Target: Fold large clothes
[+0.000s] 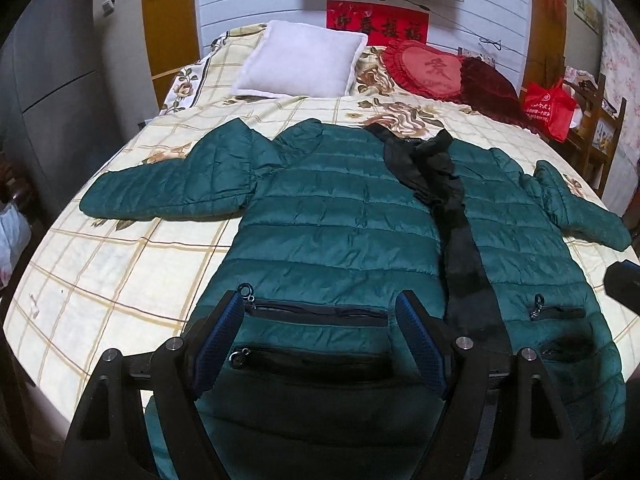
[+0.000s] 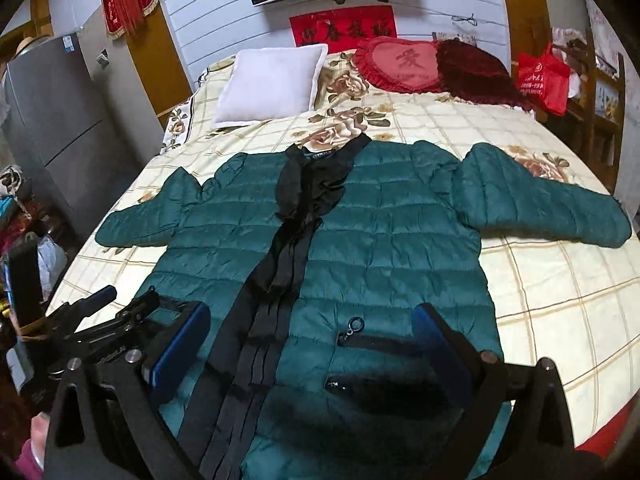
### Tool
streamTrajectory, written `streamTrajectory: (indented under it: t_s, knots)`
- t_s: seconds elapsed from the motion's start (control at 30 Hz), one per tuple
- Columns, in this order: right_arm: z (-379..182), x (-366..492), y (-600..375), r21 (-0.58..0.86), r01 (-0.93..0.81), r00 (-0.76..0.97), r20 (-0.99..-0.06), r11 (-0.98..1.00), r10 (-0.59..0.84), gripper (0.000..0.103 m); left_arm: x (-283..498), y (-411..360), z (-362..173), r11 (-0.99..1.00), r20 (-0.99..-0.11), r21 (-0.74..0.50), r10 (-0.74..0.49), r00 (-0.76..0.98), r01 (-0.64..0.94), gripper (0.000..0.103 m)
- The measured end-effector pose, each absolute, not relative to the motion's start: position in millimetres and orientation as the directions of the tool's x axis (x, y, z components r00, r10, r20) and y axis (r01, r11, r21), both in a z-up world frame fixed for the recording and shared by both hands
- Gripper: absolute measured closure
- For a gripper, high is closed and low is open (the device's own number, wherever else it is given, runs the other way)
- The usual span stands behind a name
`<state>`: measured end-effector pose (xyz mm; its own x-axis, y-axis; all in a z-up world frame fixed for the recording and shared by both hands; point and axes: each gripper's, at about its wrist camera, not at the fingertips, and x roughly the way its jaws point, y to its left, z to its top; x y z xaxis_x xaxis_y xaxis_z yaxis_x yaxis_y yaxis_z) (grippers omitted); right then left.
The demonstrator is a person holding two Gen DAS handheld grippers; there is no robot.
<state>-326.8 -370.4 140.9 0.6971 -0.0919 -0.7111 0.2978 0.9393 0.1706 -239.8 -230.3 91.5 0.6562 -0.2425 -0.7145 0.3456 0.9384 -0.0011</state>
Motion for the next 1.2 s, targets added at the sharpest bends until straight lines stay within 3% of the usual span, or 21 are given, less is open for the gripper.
streamTrajectory:
  t_s: [0.5,1.2]
  knots:
    - [135.5,-312.2,-373.3,0.087,0.346,0.678,-0.711,0.934,-0.185,0.001,-227.3,-235.6,97.9,0.94,-0.709,-0.001,-0.242,0.662,0.342,0.031]
    - [123.0,-288.4,-376.7,0.08,0.387,0.648,-0.732,0.919,-0.209,0.001,-206.8,-249.4,102.3,0.942,-0.704,-0.02,-0.251,0.664,0.334,0.031]
